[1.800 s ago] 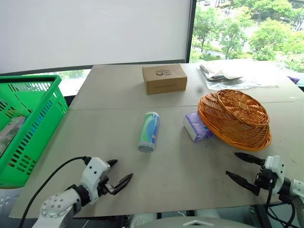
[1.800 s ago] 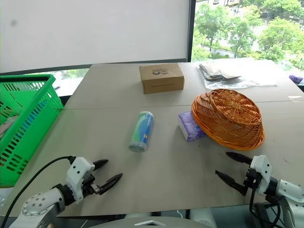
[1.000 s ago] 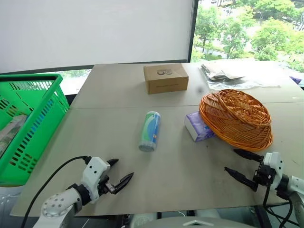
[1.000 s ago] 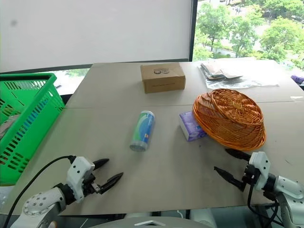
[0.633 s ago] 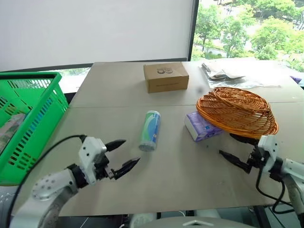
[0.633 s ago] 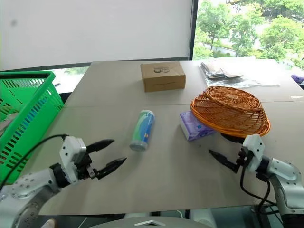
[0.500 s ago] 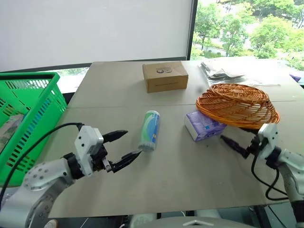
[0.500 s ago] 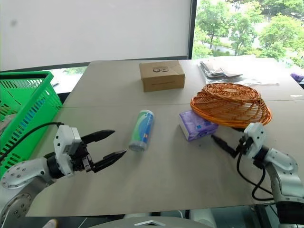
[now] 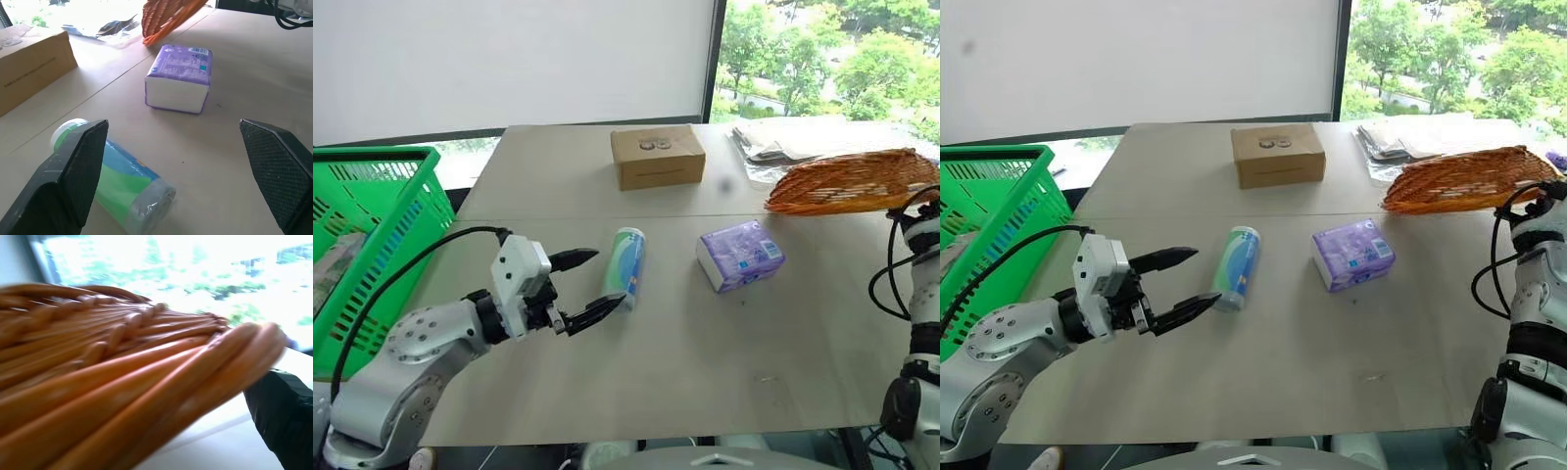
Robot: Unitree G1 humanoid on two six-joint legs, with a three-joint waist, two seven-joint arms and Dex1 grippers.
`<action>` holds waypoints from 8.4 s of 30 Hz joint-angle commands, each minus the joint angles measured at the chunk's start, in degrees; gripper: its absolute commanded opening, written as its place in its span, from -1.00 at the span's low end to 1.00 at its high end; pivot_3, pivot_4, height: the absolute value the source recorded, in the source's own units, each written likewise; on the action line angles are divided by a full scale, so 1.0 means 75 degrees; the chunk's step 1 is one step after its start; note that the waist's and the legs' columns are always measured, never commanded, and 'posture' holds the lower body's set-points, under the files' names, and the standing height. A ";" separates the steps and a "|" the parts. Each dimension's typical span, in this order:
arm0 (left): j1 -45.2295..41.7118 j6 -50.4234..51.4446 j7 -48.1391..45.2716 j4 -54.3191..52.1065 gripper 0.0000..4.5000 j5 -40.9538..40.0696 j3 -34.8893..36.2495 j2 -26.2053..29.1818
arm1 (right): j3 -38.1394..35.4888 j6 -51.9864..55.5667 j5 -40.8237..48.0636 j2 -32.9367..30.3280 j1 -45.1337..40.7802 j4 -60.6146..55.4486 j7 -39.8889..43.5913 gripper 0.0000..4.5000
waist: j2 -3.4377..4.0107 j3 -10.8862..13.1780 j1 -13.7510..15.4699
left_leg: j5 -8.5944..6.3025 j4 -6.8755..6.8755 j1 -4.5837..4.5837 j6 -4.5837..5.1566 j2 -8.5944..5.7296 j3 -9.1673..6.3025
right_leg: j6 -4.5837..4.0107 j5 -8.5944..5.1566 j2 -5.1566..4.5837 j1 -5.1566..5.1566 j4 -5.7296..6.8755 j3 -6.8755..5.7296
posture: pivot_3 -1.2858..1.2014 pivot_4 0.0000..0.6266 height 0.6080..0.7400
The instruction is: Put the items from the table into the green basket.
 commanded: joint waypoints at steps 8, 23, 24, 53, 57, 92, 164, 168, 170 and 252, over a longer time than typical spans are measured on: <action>-0.0133 0.0044 0.0317 -0.0374 0.97 0.0080 -0.0209 -0.0049 | 0.2238 0.3787 -0.0343 -0.1789 0.2967 -0.1522 0.3090 1.00 | 0.0024 -0.0010 -0.0048 | -0.0004 -0.0003 0.0007 0.0008 0.0005 -0.0001 | 0.0014 -0.0008 0.0009 0.0003 -0.0003 0.0017 | 0.15 -0.86 1.00; -0.0634 0.0104 0.0340 -0.0161 0.97 0.0217 -0.0600 -0.0219 | -0.1387 0.3637 0.1735 -0.0497 0.0626 -0.0968 -0.0248 1.00 | 0.0063 0.0136 -0.0203 | -0.0003 -0.0001 0.0115 0.0007 -0.0003 -0.0070 | -0.0015 0.0009 0.0129 0.0046 0.0027 0.0094 | 0.14 -0.85 1.00; -0.0633 0.0104 0.0351 -0.0161 0.97 0.0220 -0.0595 -0.0227 | -0.1033 0.3459 0.1399 -0.0558 0.0745 -0.0993 -0.0058 1.00 | 0.0053 0.0130 -0.0176 | -0.0005 -0.0002 0.0087 0.0007 -0.0003 -0.0065 | -0.0004 0.0000 0.0130 0.0033 0.0020 0.0093 | 0.14 -0.85 1.00; -0.0710 -0.0113 0.0340 0.0051 0.97 0.0641 -0.0929 -0.0594 | 0.2326 -0.0084 -0.3334 -0.2974 0.1796 -0.0787 0.0285 1.00 | 0.0050 0.0147 -0.0248 | -0.0042 0.0004 0.0024 0.0054 -0.0021 0.0036 | 0.0048 -0.0018 0.0079 -0.0021 -0.0010 0.0200 | 0.13 -0.82 1.00; -0.0754 -0.0152 0.0325 0.0085 0.97 0.0703 -0.0990 -0.0623 | 0.2829 -0.0596 -0.4532 -0.3605 0.1965 -0.0147 -0.0166 1.00 | 0.0045 0.0150 -0.0305 | -0.0042 0.0006 0.0028 0.0055 -0.0022 0.0042 | 0.0054 -0.0017 0.0081 -0.0016 -0.0002 0.0227 | 0.13 -0.82 1.00; 0.0089 0.0431 0.1107 0.0360 0.97 0.2089 -0.0511 -0.0217 | 0.3839 0.2891 0.1817 -0.1523 0.2473 -0.6978 0.7101 1.00 | -0.0024 0.0169 0.0087 | -0.0043 0.0006 0.0049 0.0056 -0.0010 -0.0005 | 0.0080 -0.0008 0.0074 0.0000 -0.0013 0.0176 | 0.19 -0.88 1.00; -0.3617 0.3671 0.4902 0.4325 0.09 0.5461 0.2208 0.1534 | 0.3795 0.4097 0.3468 -0.0277 0.0371 -0.8040 0.6132 1.00 | -0.0177 0.0052 0.0374 | -0.0018 -0.0061 -0.0121 -0.0088 -0.0131 -0.0352 | -0.0012 0.0051 -0.0023 -0.0180 0.0011 0.0003 | 0.22 -0.94 1.00; -0.3905 0.3196 0.5323 0.4684 0.78 0.5670 0.2497 0.1413 | 0.3756 0.4062 0.3421 -0.0278 0.0428 -0.8056 0.6085 1.00 | -0.0186 0.0045 0.0476 | 0.0003 -0.0056 -0.0121 -0.0116 -0.0124 -0.0379 | -0.0032 0.0064 -0.0018 -0.0176 0.0022 -0.0025 | 0.21 -0.94 1.00; -0.4105 0.3097 0.5537 0.4860 0.98 0.5722 0.2650 0.1326 | 0.3728 0.4048 0.3403 -0.0288 0.0465 -0.8066 0.6060 1.00 | -0.0196 0.0037 0.0518 | 0.0010 -0.0051 -0.0124 -0.0126 -0.0123 -0.0392 | -0.0038 0.0068 -0.0018 -0.0173 0.0024 -0.0038 | 0.20 -0.94 1.00; -0.4029 0.0090 -0.1493 0.1815 1.00 0.2480 -0.3361 0.0023 | 0.4019 0.3157 0.0115 -0.1374 0.1632 -0.7434 0.6698 0.98 | -0.0065 -0.0016 0.0218 | 0.0002 0.0025 0.0023 -0.0092 -0.0121 -0.0325 | -0.0045 0.0062 0.0064 0.0015 0.0022 -0.0136 | 0.12 -1.00 1.00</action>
